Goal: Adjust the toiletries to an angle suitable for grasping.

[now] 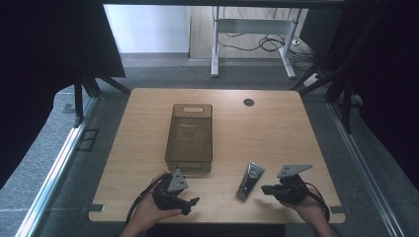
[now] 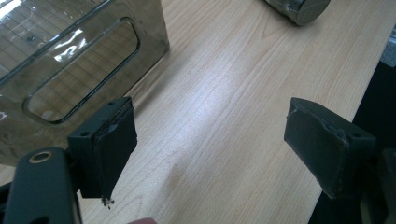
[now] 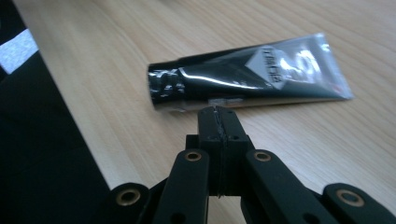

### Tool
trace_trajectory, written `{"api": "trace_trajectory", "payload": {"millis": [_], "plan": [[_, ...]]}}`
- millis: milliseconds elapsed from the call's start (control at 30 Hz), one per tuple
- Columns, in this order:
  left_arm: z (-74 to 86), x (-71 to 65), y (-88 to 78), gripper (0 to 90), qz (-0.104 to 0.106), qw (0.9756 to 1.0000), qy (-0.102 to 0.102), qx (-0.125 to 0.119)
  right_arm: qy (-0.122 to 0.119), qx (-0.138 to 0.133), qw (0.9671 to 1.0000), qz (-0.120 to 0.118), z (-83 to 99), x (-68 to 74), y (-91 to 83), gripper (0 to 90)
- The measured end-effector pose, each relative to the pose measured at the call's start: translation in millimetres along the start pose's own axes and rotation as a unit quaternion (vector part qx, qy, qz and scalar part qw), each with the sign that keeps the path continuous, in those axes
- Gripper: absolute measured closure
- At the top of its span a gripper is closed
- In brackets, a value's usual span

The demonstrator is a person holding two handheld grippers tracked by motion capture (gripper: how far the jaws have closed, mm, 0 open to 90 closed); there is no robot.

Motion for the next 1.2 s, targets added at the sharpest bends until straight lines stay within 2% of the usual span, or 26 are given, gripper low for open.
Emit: {"api": "trace_trajectory", "payload": {"millis": [400,567,833,967,1200], "plan": [[0.8,3.1,-4.0,17.2,0.006,0.9999,-0.002,-0.009,-0.023,0.036,0.9988,-0.023,-4.7,19.5,22.5,90.0],[0.1,2.8,-3.4,17.2,0.006,0.9999,-0.002,-0.009,-0.033,0.043,0.9981,-0.028,-9.8,26.3,37.8,90.0],[1.1,5.0,-3.1,17.2,0.005,0.9999,-0.006,-0.007,-0.05,0.041,0.9974,-0.032,-24.8,38.2,49.5,90.0],[2.0,5.2,0.0,17.2,0.007,1.0,-0.006,-0.002,-0.03,0.039,0.9987,-0.01,-37.7,37.6,53.6,90.0],[2.7,5.3,4.9,17.2,0.009,0.9999,-0.007,0.004,-0.011,0.023,0.9996,-0.012,-49.2,29.2,61.5,90.0]]}}
Point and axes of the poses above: each handheld gripper's, and its own axes: y roughly forward along the jaws, z roughly out of its underside, x roughly to its left, the point moved 2 cm from there along y, roughly forward along the jaws, and after that the axes turned 10 degrees about z, right-handed, at the moved point
